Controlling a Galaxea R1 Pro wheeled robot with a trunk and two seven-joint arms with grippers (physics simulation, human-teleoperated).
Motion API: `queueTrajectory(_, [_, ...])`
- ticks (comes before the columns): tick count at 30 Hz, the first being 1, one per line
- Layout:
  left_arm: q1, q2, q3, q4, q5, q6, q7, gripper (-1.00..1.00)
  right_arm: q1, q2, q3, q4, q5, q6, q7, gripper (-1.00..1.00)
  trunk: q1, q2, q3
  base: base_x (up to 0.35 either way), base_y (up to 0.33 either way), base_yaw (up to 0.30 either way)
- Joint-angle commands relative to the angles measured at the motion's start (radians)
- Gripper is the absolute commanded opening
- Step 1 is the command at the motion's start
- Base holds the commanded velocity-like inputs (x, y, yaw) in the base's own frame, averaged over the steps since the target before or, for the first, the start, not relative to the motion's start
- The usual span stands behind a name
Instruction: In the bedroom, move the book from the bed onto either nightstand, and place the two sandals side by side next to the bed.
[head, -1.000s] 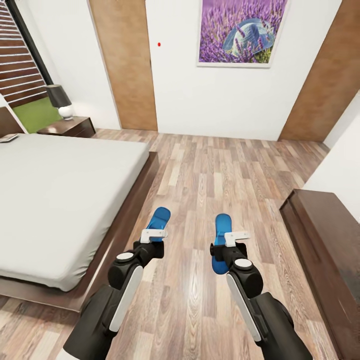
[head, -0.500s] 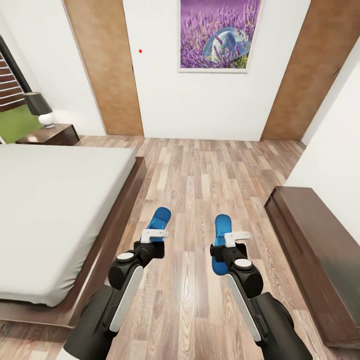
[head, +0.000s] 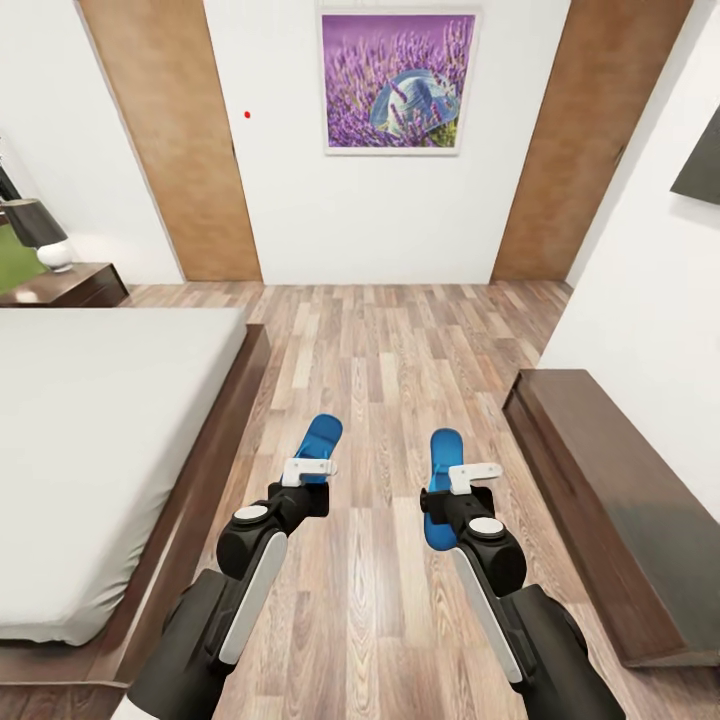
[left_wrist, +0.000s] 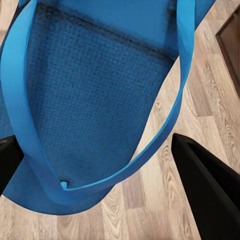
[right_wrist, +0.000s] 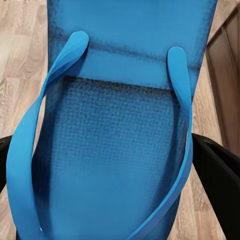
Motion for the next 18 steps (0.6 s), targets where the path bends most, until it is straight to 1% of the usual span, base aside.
queueTrajectory(1, [-0.001,0.000,-0.001,-0.001,0.010,0.004,0.010,-1.00,-0.001,0.000,0.001,-0.001,-0.009,0.003,-0.009,-1.00,-0.004,0.006,0.004,0.000,0.000,-0.019])
queueTrajectory(18, [-0.001,0.000,-0.002,-0.001,0.011,0.004,0.010,-1.00,-0.001,0.000,0.003,-0.001,-0.009,0.003,-0.010,-1.00,-0.069,0.125,0.085,0.000,0.000,-0.002])
